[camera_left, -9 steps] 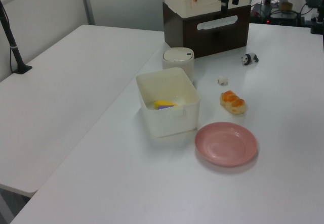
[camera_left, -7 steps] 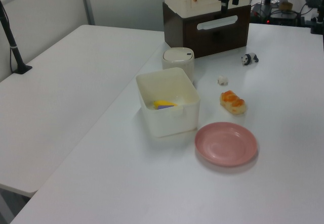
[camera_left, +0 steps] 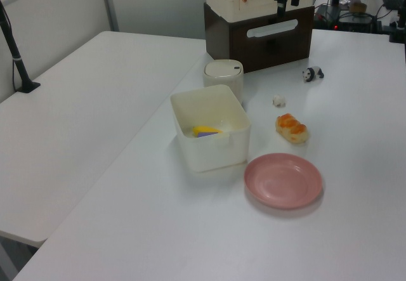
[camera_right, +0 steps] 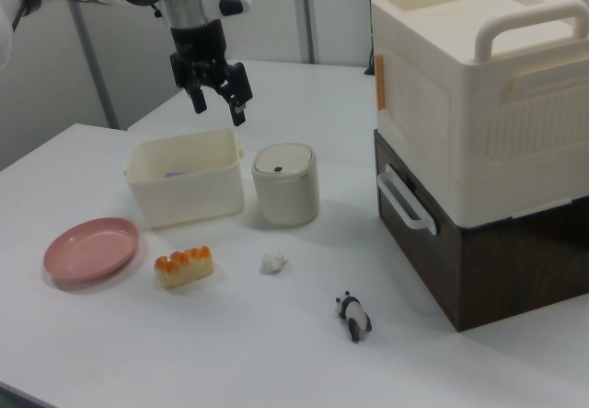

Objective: Open the trash can

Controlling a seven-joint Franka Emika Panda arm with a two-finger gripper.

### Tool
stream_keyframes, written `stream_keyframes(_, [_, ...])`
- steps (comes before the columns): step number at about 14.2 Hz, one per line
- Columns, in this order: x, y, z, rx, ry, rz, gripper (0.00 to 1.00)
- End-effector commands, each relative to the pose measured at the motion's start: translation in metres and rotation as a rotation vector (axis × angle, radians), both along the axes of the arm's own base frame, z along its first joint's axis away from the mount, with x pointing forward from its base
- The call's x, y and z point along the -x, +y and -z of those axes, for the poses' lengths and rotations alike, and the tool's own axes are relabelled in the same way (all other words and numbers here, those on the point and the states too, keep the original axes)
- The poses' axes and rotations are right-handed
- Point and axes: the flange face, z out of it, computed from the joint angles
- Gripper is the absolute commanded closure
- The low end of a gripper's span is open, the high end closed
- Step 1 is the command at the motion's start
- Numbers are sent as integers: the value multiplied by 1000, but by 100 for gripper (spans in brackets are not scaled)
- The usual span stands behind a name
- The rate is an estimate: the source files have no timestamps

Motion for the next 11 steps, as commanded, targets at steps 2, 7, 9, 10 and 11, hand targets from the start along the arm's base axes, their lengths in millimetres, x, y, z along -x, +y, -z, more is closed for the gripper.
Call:
stream_keyframes(2, [12, -1, -5, 14, 20, -29, 0])
stream_keyframes(7, [12, 0, -3, 11, 23, -26, 0])
stream_keyframes(9, [12, 0, -3, 10, 26, -25, 0])
stream_keyframes(10, [12, 0, -3, 10, 27, -25, 0])
stream_keyframes(11, [12, 0, -3, 10, 27, -25, 0])
